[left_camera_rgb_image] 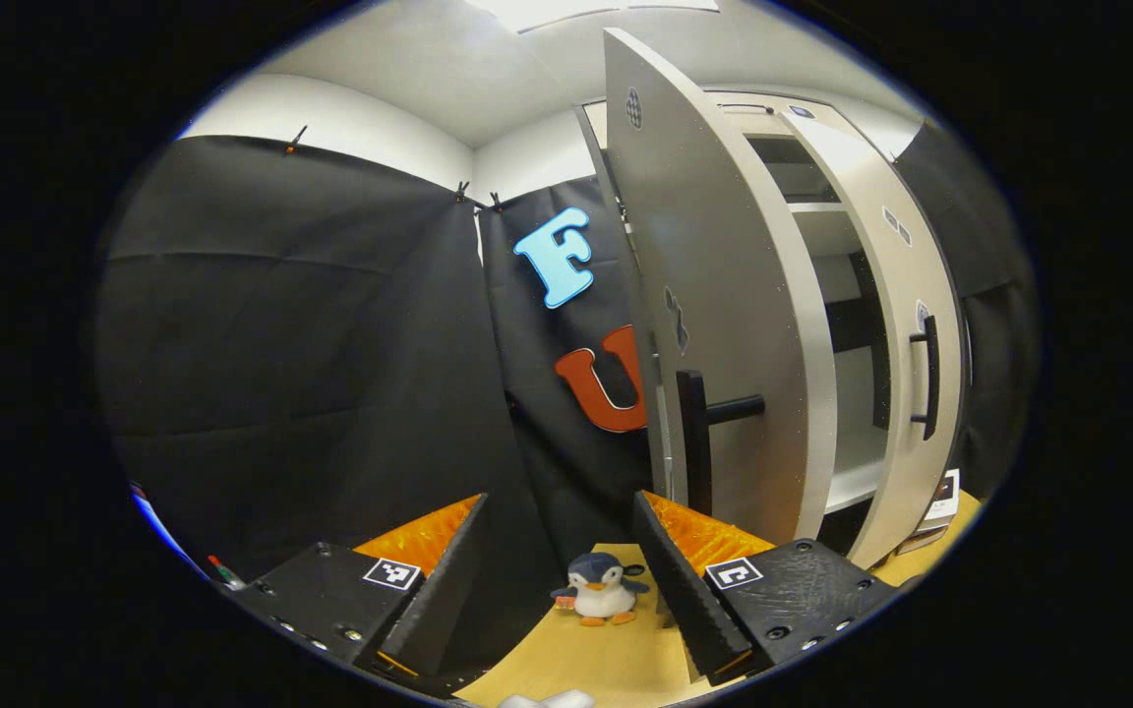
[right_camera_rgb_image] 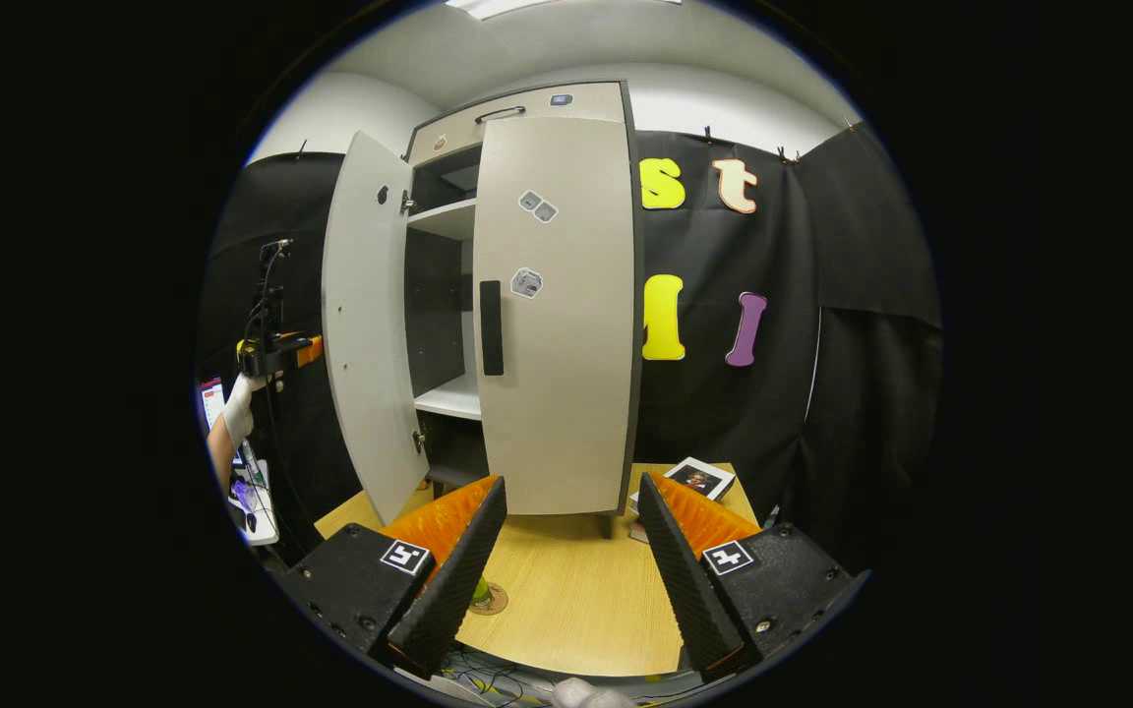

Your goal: Grasp the bottle in the cabinet with the left hand and place it on the coaster, then close the right door with the right hand and the left door with the left hand.

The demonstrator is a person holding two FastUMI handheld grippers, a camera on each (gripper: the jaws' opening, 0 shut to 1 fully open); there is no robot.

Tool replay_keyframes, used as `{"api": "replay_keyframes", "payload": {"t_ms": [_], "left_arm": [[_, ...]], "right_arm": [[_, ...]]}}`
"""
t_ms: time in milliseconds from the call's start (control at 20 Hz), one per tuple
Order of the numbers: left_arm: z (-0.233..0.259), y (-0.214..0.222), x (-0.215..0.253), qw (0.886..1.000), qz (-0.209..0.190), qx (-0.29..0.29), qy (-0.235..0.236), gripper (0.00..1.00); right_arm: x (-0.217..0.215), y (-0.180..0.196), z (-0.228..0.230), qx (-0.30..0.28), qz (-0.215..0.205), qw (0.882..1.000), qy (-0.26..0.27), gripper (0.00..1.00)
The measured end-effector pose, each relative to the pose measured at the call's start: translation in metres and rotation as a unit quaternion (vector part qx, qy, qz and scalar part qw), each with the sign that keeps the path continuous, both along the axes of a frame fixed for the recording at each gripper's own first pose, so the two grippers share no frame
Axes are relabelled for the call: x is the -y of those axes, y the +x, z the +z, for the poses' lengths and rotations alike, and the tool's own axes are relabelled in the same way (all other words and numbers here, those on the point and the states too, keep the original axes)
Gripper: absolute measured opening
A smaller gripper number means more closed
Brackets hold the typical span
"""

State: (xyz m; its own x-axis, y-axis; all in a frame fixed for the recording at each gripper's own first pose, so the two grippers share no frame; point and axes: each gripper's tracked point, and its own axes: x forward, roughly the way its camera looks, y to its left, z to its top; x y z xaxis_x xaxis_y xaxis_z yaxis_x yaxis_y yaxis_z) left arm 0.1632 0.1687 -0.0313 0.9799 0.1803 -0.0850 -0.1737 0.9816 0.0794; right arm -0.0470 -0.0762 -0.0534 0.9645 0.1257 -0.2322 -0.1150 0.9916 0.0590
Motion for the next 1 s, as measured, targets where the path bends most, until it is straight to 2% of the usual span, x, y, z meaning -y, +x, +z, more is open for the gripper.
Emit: {"api": "replay_keyframes", "payload": {"t_ms": [150, 200, 250, 350, 400, 450, 700, 1000], "left_arm": [[0.004, 0.006, 0.031, 1.0, -0.029, 0.007, -0.002, 0.89], [0.005, 0.01, 0.045, 0.999, -0.043, 0.01, -0.001, 0.87], [0.006, 0.014, 0.058, 0.998, -0.057, 0.012, -0.001, 0.9], [0.008, 0.025, 0.086, 0.996, -0.085, 0.018, -0.001, 0.9], [0.007, 0.031, 0.093, 0.996, -0.085, 0.017, 0.0, 0.9], [0.003, 0.032, 0.098, 0.996, -0.085, 0.009, -0.002, 0.96], [-0.004, 0.032, 0.114, 0.995, -0.094, 0.002, -0.019, 0.96], [0.003, -0.002, 0.136, 0.992, -0.121, 0.003, -0.033, 0.96]], "right_arm": [[-0.001, -0.003, 0.001, 0.003, 0.001, 1.0, -0.001, 0.83], [-0.001, -0.005, 0.002, 0.004, 0.0, 1.0, -0.001, 0.83], [0.0, -0.005, 0.001, 0.004, 0.0, 1.0, -0.001, 0.83], [0.003, -0.003, 0.003, 0.004, -0.003, 1.0, -0.001, 0.83], [0.005, -0.002, 0.004, 0.005, -0.006, 1.0, -0.001, 0.83], [0.007, -0.004, 0.006, 0.007, -0.011, 1.0, -0.001, 0.83], [0.02, -0.01, 0.015, 0.019, -0.038, 0.999, -0.005, 0.83], [0.02, -0.005, 0.016, 0.023, -0.056, 0.998, -0.001, 0.83]]}}
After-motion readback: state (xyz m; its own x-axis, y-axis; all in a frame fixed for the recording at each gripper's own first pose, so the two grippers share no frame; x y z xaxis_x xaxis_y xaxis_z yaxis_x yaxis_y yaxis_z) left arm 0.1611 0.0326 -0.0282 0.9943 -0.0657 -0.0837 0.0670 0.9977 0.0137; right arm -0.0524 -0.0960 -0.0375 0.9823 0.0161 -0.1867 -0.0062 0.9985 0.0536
